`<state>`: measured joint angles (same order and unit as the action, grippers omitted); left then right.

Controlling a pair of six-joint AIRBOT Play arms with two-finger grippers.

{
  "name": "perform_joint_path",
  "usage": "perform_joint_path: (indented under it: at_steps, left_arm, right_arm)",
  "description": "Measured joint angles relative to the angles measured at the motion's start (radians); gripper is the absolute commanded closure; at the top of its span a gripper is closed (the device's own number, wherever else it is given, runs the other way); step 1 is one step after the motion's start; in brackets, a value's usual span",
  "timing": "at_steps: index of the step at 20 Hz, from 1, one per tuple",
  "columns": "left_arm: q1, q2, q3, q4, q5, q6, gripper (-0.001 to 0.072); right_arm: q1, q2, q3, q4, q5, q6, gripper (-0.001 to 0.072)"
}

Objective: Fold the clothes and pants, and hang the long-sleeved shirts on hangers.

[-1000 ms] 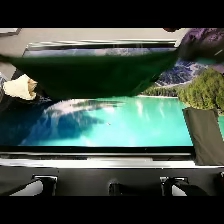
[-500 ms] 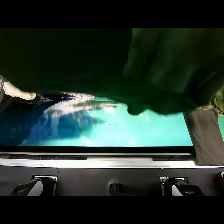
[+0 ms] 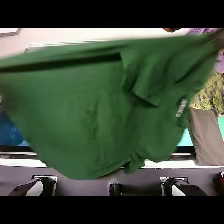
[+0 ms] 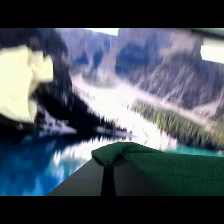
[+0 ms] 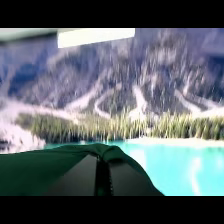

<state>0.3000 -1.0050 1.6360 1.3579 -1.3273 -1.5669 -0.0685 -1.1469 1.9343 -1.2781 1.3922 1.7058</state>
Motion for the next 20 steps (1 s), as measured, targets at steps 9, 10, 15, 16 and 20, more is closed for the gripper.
perform_joint_path:
  at_steps: [9,10,15,16,20]
  left_arm:
    - [-0.044,-0.557,-0.125,-0.014,0.401,0.057,0.0694]
    - [-0.046,-0.600,-0.103,-0.014,0.421,0.058,0.0694]
    - [-0.051,-0.697,-0.046,-0.016,0.428,0.060,0.0693]
    - [-0.051,-0.703,-0.046,-0.016,0.408,0.060,0.0693]
    - [-0.051,-0.716,-0.089,-0.022,0.314,0.060,0.0694]
  right_arm:
    - [0.000,-0.523,-0.109,0.105,-0.250,-0.022,0.0686]
    - [0.000,-0.558,-0.111,0.113,-0.280,-0.027,0.0686]
    - [0.000,-0.644,-0.114,0.119,-0.331,-0.038,0.0686]
    - [0.000,-0.650,-0.114,0.112,-0.322,-0.040,0.0686]
    - [-0.001,-0.664,-0.114,0.087,-0.257,-0.041,0.0686]
